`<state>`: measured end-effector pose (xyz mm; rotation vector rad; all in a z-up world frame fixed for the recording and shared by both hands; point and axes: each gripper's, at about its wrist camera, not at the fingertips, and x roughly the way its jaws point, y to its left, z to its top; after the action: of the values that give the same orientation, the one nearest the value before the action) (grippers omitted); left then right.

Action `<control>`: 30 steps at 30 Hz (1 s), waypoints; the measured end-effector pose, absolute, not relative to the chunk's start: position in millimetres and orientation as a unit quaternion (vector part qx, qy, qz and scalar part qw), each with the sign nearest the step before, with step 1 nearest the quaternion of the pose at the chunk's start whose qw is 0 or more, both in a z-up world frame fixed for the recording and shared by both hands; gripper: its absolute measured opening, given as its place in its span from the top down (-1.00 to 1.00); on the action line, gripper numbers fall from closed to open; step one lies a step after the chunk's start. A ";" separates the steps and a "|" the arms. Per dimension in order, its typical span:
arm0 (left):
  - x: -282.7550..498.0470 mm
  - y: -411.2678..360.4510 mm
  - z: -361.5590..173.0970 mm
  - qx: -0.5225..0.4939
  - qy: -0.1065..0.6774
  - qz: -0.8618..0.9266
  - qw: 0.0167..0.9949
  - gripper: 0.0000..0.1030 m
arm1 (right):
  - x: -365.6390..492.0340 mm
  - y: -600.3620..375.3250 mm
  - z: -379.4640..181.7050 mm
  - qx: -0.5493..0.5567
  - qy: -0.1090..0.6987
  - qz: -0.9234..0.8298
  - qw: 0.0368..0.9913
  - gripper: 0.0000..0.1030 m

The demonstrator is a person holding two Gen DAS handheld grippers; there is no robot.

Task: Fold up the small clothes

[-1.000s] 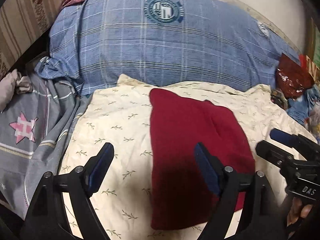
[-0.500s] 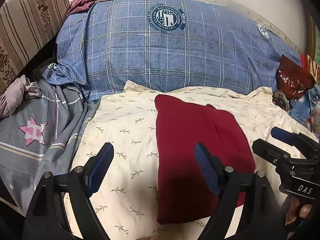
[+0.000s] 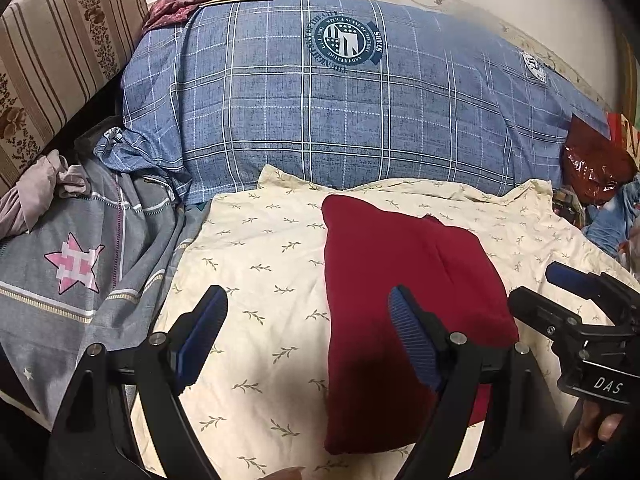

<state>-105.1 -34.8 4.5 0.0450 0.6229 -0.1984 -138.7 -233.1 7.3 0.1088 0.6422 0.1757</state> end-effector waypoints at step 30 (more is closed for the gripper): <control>-103.4 -34.7 -2.8 0.025 0.315 -0.100 0.944 -0.61 | -130.5 -228.6 1.3 0.056 0.329 0.095 0.938 -0.61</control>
<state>-103.4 -34.7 -2.8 0.0508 0.6419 -0.2035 -130.5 -228.6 1.3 0.1134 0.6720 0.1946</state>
